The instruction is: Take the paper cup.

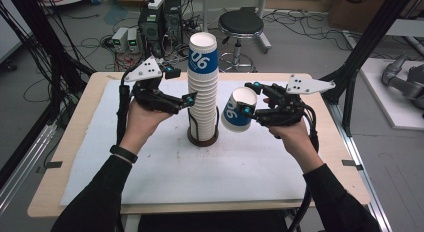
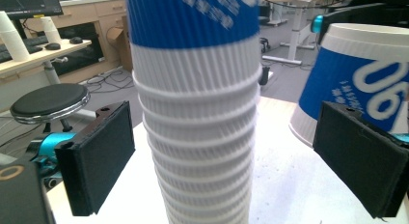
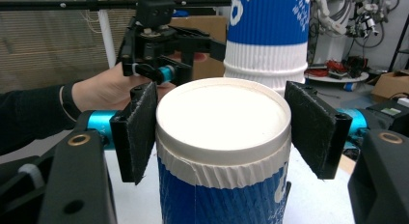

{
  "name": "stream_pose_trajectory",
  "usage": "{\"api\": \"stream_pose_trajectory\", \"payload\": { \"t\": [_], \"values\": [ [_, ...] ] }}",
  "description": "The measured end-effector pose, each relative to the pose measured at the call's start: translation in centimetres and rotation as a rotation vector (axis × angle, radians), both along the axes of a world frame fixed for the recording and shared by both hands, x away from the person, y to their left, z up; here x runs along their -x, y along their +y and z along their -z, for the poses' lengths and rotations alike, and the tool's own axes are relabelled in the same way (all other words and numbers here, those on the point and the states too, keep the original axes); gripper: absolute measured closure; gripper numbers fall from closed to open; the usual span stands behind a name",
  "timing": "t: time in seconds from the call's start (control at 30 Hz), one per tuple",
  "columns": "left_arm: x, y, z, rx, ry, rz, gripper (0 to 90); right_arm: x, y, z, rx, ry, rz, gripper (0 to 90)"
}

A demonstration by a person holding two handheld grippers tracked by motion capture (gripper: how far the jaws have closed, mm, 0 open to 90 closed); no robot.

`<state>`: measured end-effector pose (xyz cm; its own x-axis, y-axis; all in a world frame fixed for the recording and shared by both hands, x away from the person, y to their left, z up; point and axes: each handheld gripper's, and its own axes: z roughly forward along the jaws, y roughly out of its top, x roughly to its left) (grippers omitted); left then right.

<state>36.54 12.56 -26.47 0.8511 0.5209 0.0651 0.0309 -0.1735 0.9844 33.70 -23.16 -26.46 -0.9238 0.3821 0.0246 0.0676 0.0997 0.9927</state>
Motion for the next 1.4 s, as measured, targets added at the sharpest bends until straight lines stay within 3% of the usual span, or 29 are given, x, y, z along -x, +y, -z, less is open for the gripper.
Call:
{"api": "stream_pose_trajectory", "payload": {
  "t": [0.3,0.47,0.77,0.9,1.27,1.4],
  "values": [
    [2.2,0.9,2.2,0.010,0.005,0.013,7.3,0.5,0.0,1.5,0.021,0.010,-0.012,31.2],
    [3.2,1.2,3.9,0.039,0.030,0.027,7.4,0.8,0.1,2.7,0.036,0.013,-0.013,31.2],
    [4.4,1.5,6.8,0.043,0.059,0.045,7.4,1.2,0.7,5.0,0.086,0.021,-0.014,31.2],
    [4.7,1.6,7.8,0.027,0.075,0.049,7.3,1.3,1.0,5.8,0.096,0.041,-0.024,31.2],
    [5.7,1.0,9.6,-0.035,0.071,0.071,7.4,1.4,1.0,7.1,0.090,0.056,-0.024,31.2],
    [5.9,1.0,9.9,-0.035,0.066,0.078,7.3,1.4,0.5,7.3,0.084,0.057,-0.015,31.2]
  ]
}}
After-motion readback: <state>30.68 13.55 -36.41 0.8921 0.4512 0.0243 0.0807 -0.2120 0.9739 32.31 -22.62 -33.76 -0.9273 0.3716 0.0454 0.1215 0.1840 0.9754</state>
